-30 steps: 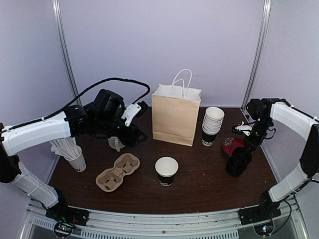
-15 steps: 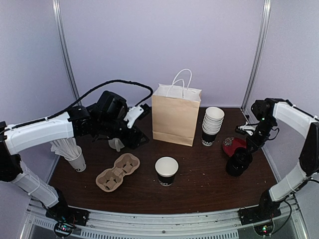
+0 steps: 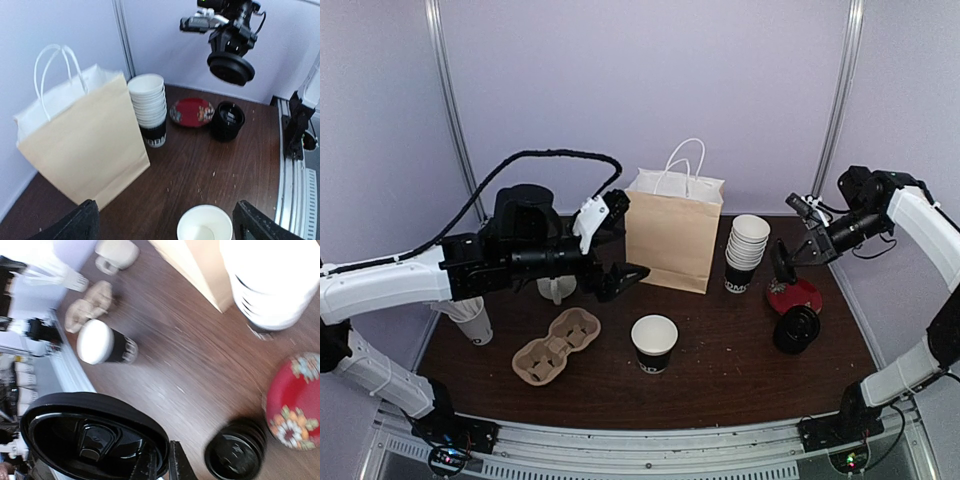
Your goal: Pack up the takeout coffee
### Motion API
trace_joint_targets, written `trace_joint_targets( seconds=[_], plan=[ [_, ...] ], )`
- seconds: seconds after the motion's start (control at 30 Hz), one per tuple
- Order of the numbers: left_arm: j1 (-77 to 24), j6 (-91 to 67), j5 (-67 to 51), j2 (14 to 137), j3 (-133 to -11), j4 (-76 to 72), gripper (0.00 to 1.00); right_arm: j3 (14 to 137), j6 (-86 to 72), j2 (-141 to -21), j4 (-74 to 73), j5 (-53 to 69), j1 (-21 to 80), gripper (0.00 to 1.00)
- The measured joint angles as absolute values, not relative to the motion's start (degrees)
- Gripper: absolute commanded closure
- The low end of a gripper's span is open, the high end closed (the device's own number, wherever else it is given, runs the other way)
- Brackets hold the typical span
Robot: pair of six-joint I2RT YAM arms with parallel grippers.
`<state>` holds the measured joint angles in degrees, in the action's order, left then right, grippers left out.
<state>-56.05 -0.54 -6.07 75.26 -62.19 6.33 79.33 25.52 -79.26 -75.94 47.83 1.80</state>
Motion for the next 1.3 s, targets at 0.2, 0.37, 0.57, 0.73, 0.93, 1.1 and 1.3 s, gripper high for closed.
trace_joint_targets(
  seconds=[0.2, 0.37, 0.57, 0.73, 0.93, 1.1, 1.3],
  plan=[
    [-60.05, 4.08, -10.0, 80.47, -66.59, -7.9, 0.03, 81.25, 21.93, -79.4, -71.66, 64.49, 6.39, 0.9],
    [-62.92, 5.82, -14.33, 87.48, -70.89, -14.96, 0.03, 82.54, 20.12, -79.5, -68.47, 71.61, 14.04, 0.9],
    [-64.38, 6.13, -17.85, 91.0, -72.05, -19.31, 0.02, 84.2, 20.1, -79.83, -67.94, 76.34, 19.05, 0.9],
    [-65.39, 6.13, -18.92, 91.74, -72.14, -23.22, 0.02, 84.2, 19.92, -80.71, -67.85, 77.54, 19.9, 0.89],
    [-66.48, 6.13, -19.31, 94.54, -72.73, -27.73, 0.03, 84.2, 19.03, -81.14, -67.37, 78.52, 20.29, 0.89],
    [-66.76, 6.13, -19.73, 96.33, -73.01, -29.91, 0.03, 84.18, 17.65, -81.14, -66.32, 79.31, 20.29, 0.89],
    [-67.16, 6.31, -19.88, 98.04, -75.05, -30.76, 0.06, 84.03, 15.86, -81.14, -64.34, 79.79, 20.29, 0.88]
  ],
)
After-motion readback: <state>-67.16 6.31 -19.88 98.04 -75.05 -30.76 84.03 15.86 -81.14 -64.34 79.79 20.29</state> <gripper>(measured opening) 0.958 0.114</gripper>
